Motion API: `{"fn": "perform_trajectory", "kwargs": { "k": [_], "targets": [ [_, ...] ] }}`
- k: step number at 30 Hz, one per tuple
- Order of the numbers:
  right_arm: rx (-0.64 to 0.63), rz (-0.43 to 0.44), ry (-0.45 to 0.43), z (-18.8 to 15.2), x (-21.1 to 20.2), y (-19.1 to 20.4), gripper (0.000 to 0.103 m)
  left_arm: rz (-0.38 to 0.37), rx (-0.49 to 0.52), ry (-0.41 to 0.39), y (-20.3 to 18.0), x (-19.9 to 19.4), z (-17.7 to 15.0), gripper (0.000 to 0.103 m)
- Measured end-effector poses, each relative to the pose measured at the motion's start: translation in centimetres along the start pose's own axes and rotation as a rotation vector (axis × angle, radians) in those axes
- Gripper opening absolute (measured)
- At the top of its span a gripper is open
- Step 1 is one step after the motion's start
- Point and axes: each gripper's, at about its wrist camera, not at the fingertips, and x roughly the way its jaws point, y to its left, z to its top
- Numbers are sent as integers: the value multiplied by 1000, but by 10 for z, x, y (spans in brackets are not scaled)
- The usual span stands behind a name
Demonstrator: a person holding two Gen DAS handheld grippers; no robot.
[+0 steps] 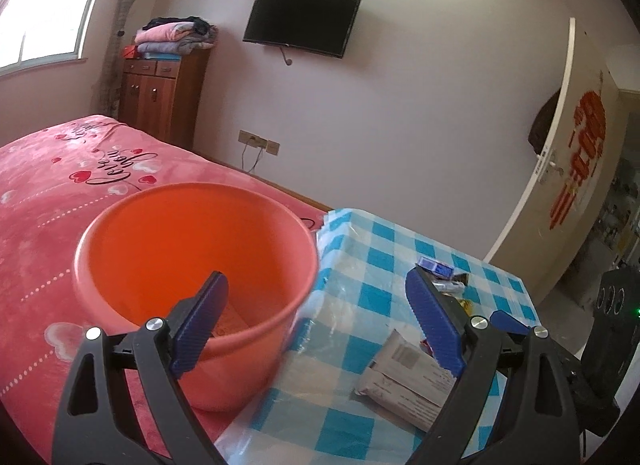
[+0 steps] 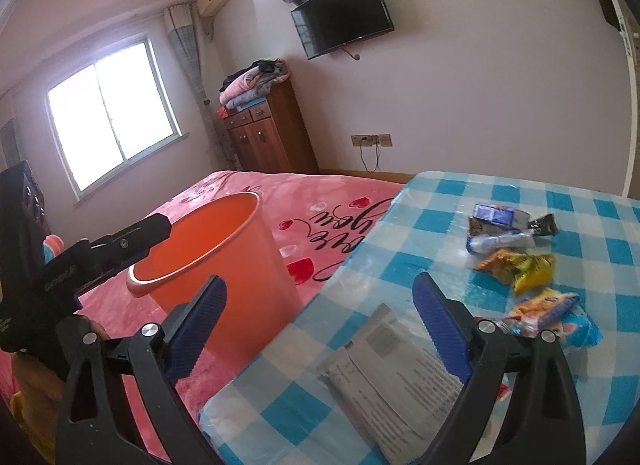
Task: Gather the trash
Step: 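Return both tools to the table toward the remaining snack wrappers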
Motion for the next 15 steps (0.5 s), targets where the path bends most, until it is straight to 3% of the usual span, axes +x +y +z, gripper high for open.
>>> {"fn": "perform_trajectory", "kwargs": {
  "k": [15],
  "targets": [
    [33,-54,-15,-22,-24,-33,93,-27,63,54,-36,8,-19,91]
  ]
}}
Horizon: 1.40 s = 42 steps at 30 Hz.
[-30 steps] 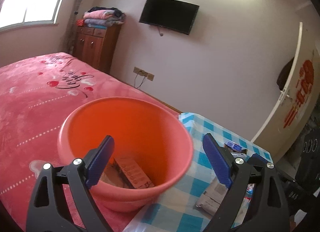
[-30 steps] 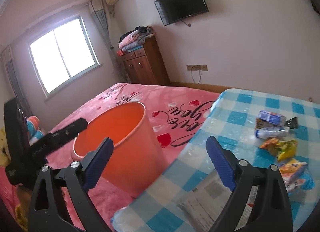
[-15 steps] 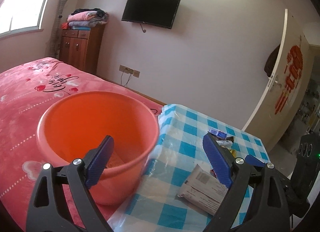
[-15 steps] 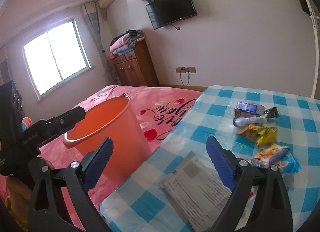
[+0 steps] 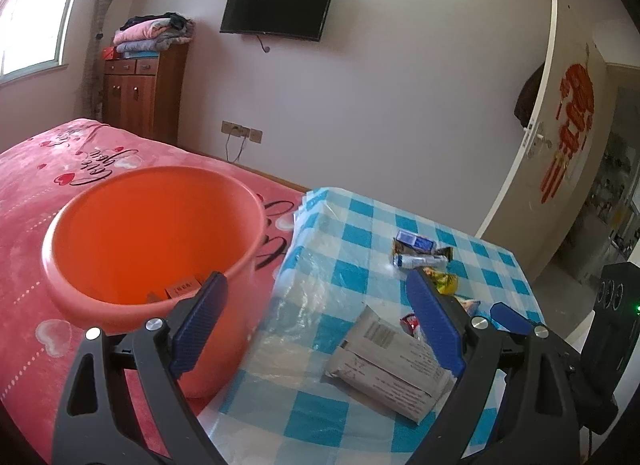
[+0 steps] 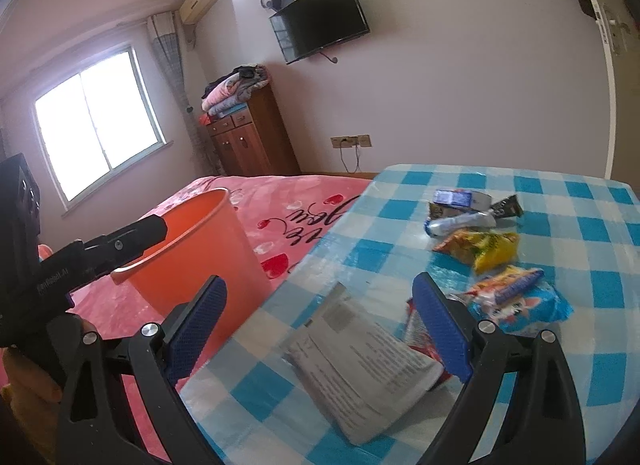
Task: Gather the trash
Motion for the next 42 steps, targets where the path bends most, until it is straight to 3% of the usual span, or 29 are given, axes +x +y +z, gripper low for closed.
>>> {"fn": "perform_trajectory", "kwargs": {
  "k": [15,21,27,33,39,42],
  "targets": [
    [148,-72,-19,-16,-15,-86,93,-55,42,101,-56,52,8,91],
    [230,-96,-26,-20,-18,-130,93,-92,-3,184,-84,115,25,91],
    [292,-119,-43,-21,-25,-167,93,-108,-54,281,-116,205,43,91],
    [358,-122,-47,-21,-27,-199,93,-54,-116,375,-129,288,48,91],
    [403,-109,-43,-23,-28,-217,93,-26,-172,436,-130,342,48,91],
    [416,-108,-39,-23,-28,-222,93,-15,-193,486,-130,361,46,83]
  ]
}}
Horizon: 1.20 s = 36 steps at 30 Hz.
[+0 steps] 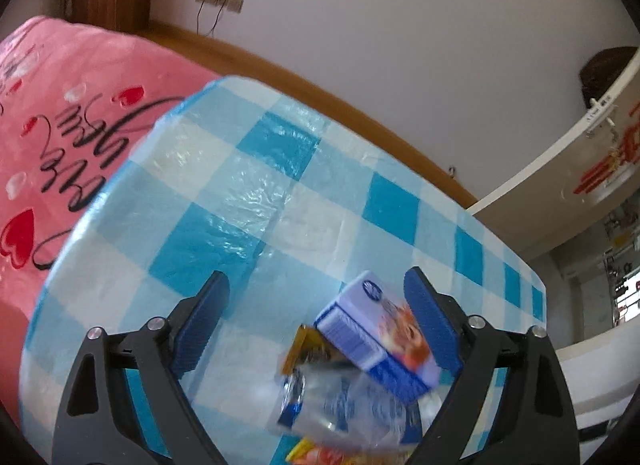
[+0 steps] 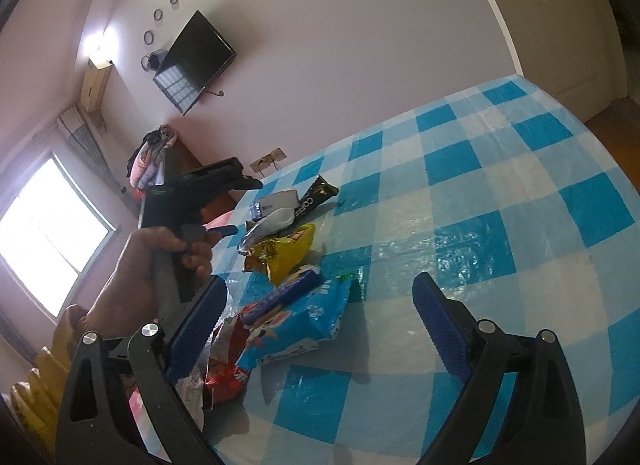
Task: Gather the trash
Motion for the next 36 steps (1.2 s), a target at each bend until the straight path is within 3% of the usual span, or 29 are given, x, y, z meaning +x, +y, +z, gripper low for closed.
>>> {"fn": "perform_trajectory", "kwargs": {
  "k": [2,5,7,24,27,31,36],
  "targets": [
    [2,-1,2,1,1,-1,93,11,14,50,-4,10,0,73],
    [4,-3,2,2,0,-3,93,31,81,62,-15,10,-5,72],
    [8,-3,1,3,-2,-5,93,11,105,90,-21,8,-13,66],
    [32,-54,-29,11,-11,-25,93,-140,432,250,-67,-39,-132,65],
    [35,-38,4,9,-5,-26,93,-144,455,206,-66,-51,-134,66],
    [30,-18,33,5,2,-24,93,-154,403,111,-50,-79,-118,72],
    [9,15,73,1,8,-18,93,-69,350,-6,-16,-133,-120,77]
  ]
}}
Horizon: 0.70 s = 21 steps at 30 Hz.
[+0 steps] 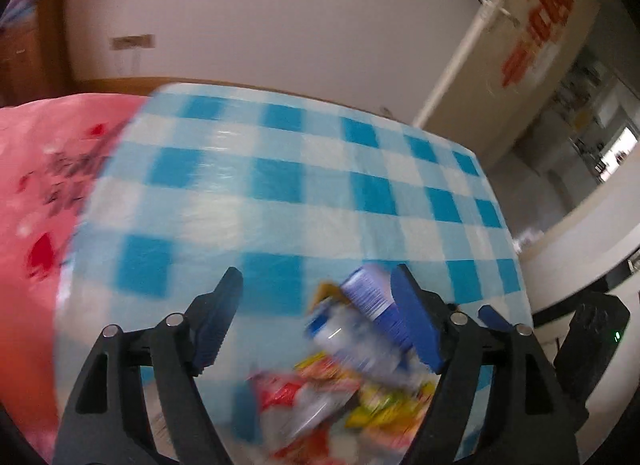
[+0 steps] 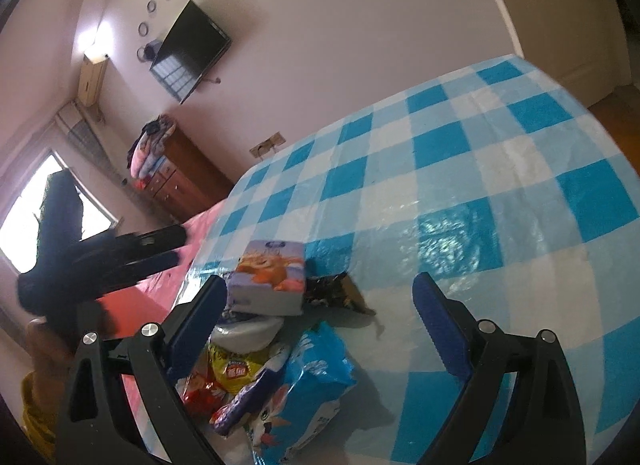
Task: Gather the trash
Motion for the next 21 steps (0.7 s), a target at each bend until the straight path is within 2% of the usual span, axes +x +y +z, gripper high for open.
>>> {"fn": "perform_trajectory", "kwargs": {
  "k": [3,4,8,10,16,21],
  "targets": [
    [-4,8,21,-3,3,3,93,71,-93,-13,30,-27,-21,77],
    [-1,10,26,-4,4,3,93,100,-153,-8,46,-38,-36,77],
    [16,19,45,-9,4,3,93,100,-316,29,81,-57,-80,77],
    [19,23,51,-13,2,4,93,68,-388,35,90,-64,-101,77],
    [-20,27,67,-31,-7,19,93,31,-453,42,81,-62,-129,77],
    [-73,4,72,-44,-13,31,93,-16,-496,30,80,-55,-135,77]
  ]
}}
